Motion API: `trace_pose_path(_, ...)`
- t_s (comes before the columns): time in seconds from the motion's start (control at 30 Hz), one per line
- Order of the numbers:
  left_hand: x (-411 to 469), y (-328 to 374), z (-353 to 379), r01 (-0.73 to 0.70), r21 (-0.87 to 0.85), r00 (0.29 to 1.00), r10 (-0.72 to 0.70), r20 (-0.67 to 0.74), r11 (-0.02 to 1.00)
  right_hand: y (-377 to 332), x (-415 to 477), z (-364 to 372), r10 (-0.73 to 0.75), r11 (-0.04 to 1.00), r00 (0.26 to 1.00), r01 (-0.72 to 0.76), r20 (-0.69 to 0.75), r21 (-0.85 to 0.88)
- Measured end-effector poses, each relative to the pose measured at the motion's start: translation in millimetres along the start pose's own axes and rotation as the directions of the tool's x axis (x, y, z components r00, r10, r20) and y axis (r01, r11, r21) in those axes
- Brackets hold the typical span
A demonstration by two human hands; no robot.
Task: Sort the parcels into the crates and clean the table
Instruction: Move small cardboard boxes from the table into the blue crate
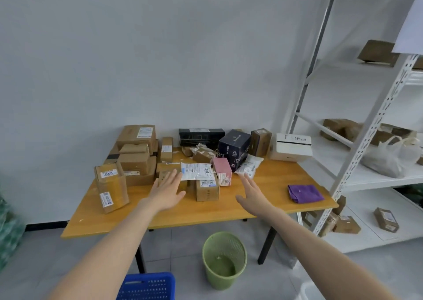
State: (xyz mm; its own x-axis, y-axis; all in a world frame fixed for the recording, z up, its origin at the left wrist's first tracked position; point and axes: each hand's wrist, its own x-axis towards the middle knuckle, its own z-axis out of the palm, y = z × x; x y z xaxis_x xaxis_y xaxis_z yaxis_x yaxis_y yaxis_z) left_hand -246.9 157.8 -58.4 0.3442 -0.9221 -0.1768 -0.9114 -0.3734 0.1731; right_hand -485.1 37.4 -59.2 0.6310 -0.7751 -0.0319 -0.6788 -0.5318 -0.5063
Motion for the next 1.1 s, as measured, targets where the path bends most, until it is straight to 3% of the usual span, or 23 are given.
trace_pose_path(0.2, 78.1, -53.2, -29.7, 0.017, 0.042, 0.993, -0.021, 0.114, 0.999, -30.6, 116.2, -27.3, 0.028, 0.997, 0.998, -0.022, -0.064, 0.079)
trace_pose_path(0.33, 126.3, -91.4, -52.6, 0.074, 0.011, 0.996, -0.074, 0.041, 0.997, -53.6, 181.4, -14.2, -0.057, 0.994, 0.997, 0.061, -0.048, 0.089)
trace_pose_path(0.47, 158.6, -105.6, -50.2, 0.052, -0.037, 0.996, -0.050, 0.071, 0.998, -57.7, 223.4, 22.3, -0.115, 0.993, 0.988, 0.116, 0.105, -0.008)
trace_pose_path(0.63, 201.4, -121.4, -42.6, 0.060, -0.033, 0.987, -0.054, 0.153, 0.998, -61.7, 281.4, 43.2, -0.122, 0.992, 0.971, 0.124, 0.206, 0.000)
trace_pose_path(0.83, 264.3, -146.5, -59.0, 0.138, 0.034, 0.932, -0.141, 0.333, 0.990, -73.1, 368.1, 53.0, -0.133, 0.990, 0.939, 0.138, 0.318, 0.004)
trace_pose_path(0.97, 316.5, -151.0, -83.9, 0.153, 0.049, 0.918, -0.160, 0.362, 0.987, -81.4, 432.4, 62.4, -0.110, 0.993, 0.896, 0.118, 0.430, 0.009)
trace_pose_path(1.1, 367.9, -162.1, -92.9, 0.181, -0.047, 0.913, -0.150, 0.379, 0.982, -93.1, 483.2, 78.3, -0.111, 0.991, 0.849, 0.134, 0.517, -0.008)
